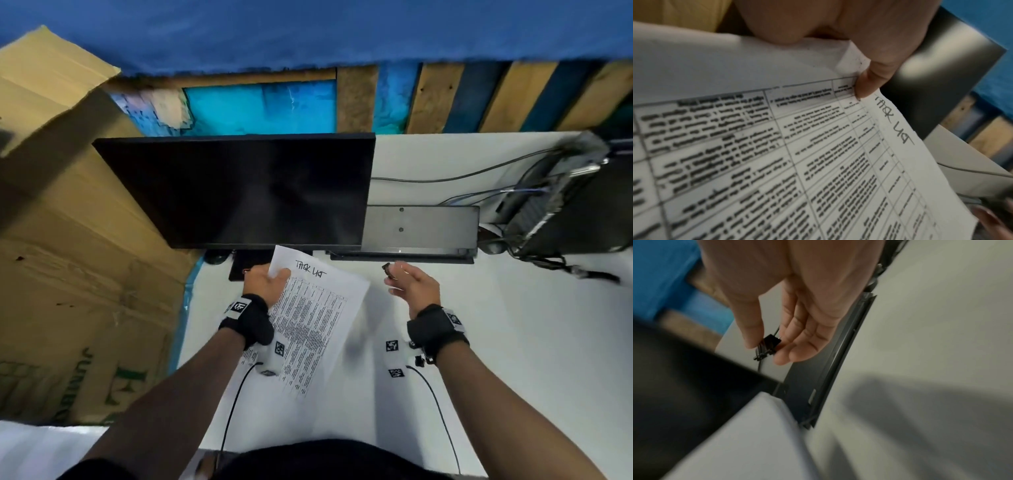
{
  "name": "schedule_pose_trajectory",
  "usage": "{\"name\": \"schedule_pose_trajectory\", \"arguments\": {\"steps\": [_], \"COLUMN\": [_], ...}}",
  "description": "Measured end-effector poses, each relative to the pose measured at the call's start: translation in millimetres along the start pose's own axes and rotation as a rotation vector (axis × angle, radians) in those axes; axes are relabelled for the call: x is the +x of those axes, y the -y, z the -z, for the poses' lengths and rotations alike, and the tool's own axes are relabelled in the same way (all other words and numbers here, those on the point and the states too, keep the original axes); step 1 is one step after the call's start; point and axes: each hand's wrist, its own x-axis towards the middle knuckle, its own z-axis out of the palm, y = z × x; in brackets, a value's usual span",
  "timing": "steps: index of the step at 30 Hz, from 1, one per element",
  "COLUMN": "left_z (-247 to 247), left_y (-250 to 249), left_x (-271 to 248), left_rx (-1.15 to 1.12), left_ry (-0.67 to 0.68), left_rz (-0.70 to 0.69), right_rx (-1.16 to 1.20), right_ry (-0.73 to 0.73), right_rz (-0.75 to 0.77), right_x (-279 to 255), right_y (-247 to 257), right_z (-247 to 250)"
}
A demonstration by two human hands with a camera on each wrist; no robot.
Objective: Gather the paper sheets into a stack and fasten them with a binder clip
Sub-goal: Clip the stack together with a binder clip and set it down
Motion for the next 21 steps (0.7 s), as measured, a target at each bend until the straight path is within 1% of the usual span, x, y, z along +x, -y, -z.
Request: {"name": "schedule_pose_trajectory", "arguments": {"steps": [3,6,8,11,14,17,20,21], "left_z": [-36.7,-72.1,-95.6,-129.5,-158.5,-180.1,-191.1,-193.5], "left_y": [-18.9,-37.1,-49.2,-64.4,-78.2,-92.6,-105.9,-108.4], "left_x": [-9.9,-16.7,-23.3,-33.5,-40.4,-46.1,-50.7,-51.2], "left_rx": [0.021,0.041,0.054,0.088,0.119,0.114,0.102,0.091], "left_ry": [0.077,0.119,0.150,0.187,0.214,0.220,0.207,0.198], "left_rz": [-0.020,-0.043,-0.060,-0.080,-0.075,-0.077,-0.090,-0.095], "right_rx": [0.167,0.201,0.186,0.099,-0.038,-0.155,-0.393,-0.432], "right_ry": [-0.032,-0.027,0.020,0.113,0.176,0.249,0.272,0.270], "right_rz": [-0.054,-0.077,-0.067,-0.015,0.059,0.103,0.232,0.272], "right_x": [0.3,4.1,6.5,11.2,18.8,23.6,23.1,22.2], "right_y": [20.9,40.9,52.7,70.5,82.6,87.9,86.6,85.5], "right_z": [28.5,56.1,73.9,97.0,107.3,103.6,94.6,91.2]}}
